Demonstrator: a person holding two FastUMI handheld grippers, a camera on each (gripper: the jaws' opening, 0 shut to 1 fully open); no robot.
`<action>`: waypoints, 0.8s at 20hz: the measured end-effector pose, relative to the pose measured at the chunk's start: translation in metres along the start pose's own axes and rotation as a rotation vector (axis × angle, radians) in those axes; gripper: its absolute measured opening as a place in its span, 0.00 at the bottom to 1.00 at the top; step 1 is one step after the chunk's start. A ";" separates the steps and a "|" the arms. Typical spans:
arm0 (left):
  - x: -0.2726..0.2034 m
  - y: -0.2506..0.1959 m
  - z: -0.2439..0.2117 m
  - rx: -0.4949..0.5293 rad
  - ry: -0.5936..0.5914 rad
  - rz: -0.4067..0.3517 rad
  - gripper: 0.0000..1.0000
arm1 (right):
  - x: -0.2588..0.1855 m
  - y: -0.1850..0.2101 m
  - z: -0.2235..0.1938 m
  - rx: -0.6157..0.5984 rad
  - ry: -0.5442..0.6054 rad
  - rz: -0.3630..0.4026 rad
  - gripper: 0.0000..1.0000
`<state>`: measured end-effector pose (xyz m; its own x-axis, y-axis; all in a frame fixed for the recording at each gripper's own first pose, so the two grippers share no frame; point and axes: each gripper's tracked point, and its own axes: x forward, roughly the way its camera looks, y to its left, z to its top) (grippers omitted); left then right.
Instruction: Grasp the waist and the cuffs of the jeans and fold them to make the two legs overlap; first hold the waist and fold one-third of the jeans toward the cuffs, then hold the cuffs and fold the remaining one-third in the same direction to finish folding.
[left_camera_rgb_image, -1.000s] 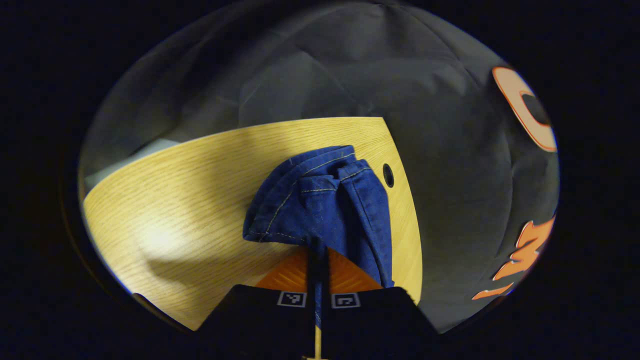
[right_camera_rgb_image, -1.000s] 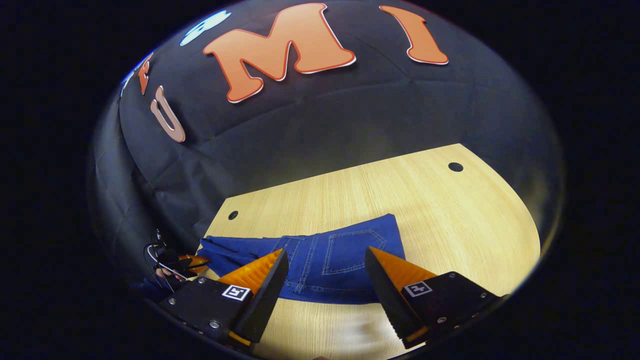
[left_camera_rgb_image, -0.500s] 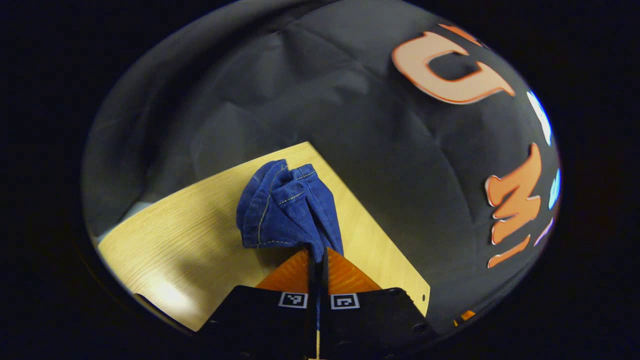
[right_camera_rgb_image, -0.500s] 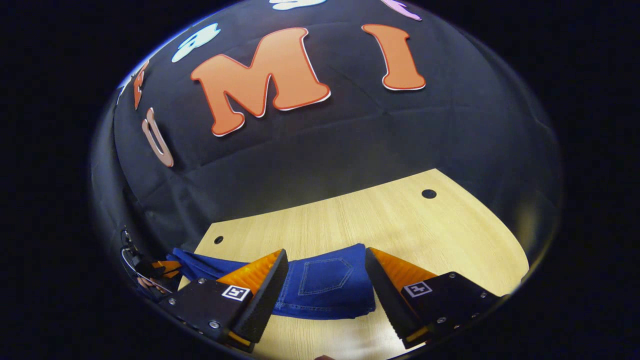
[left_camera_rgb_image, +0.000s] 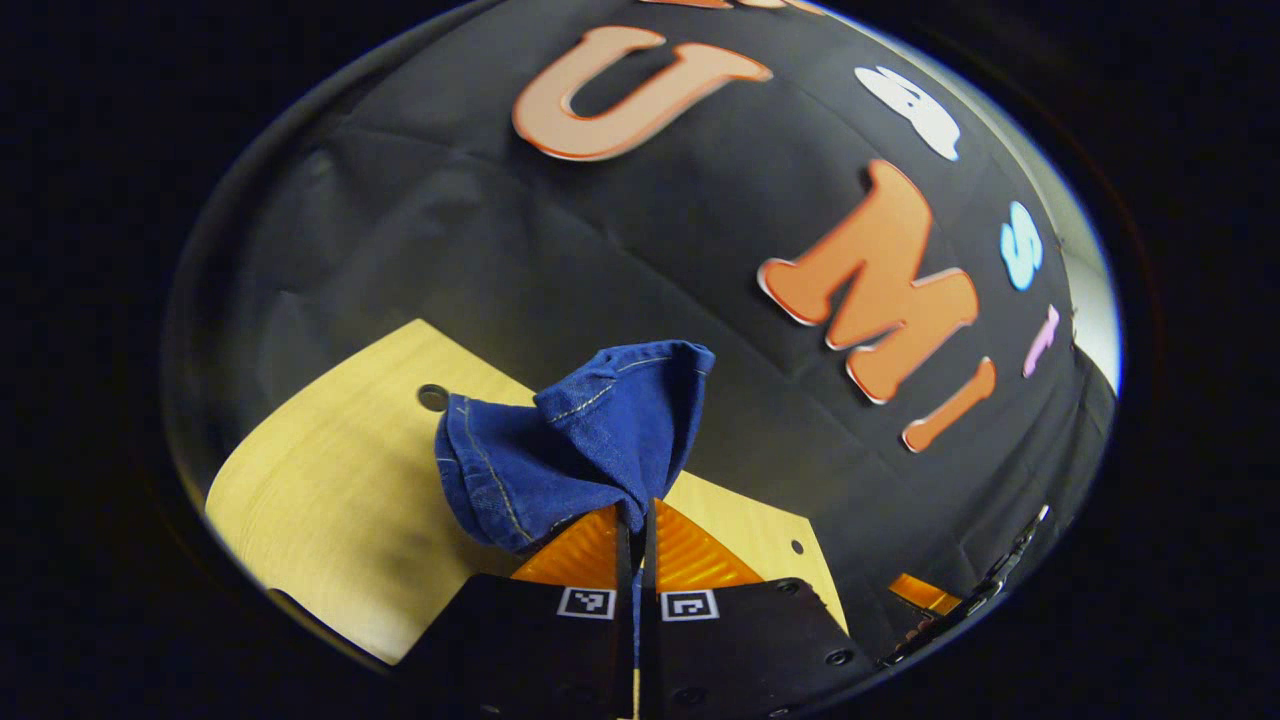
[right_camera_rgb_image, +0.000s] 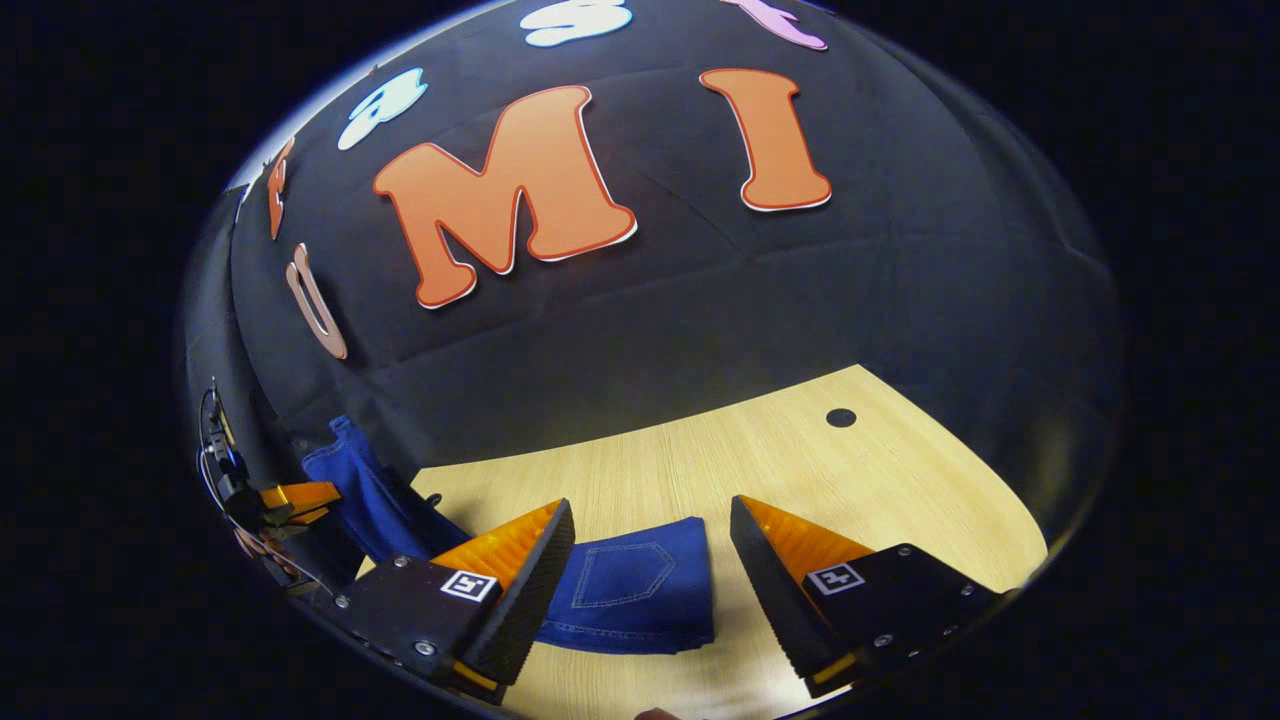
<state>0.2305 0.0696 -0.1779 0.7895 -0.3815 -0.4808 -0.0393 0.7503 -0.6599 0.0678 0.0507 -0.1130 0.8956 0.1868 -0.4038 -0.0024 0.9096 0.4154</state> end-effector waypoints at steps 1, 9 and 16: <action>0.007 -0.020 -0.008 0.028 0.019 -0.013 0.02 | 0.000 -0.003 0.003 -0.003 -0.004 -0.001 0.97; 0.068 -0.122 -0.106 0.315 0.186 -0.032 0.02 | 0.000 -0.027 0.011 -0.017 -0.012 0.029 0.97; 0.093 -0.134 -0.195 0.702 0.371 0.026 0.07 | 0.003 -0.062 -0.001 0.018 0.020 0.017 0.98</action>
<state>0.1896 -0.1715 -0.2466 0.5332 -0.4218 -0.7333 0.4380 0.8793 -0.1873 0.0696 -0.0043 -0.1406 0.8864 0.2093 -0.4128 -0.0091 0.8997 0.4365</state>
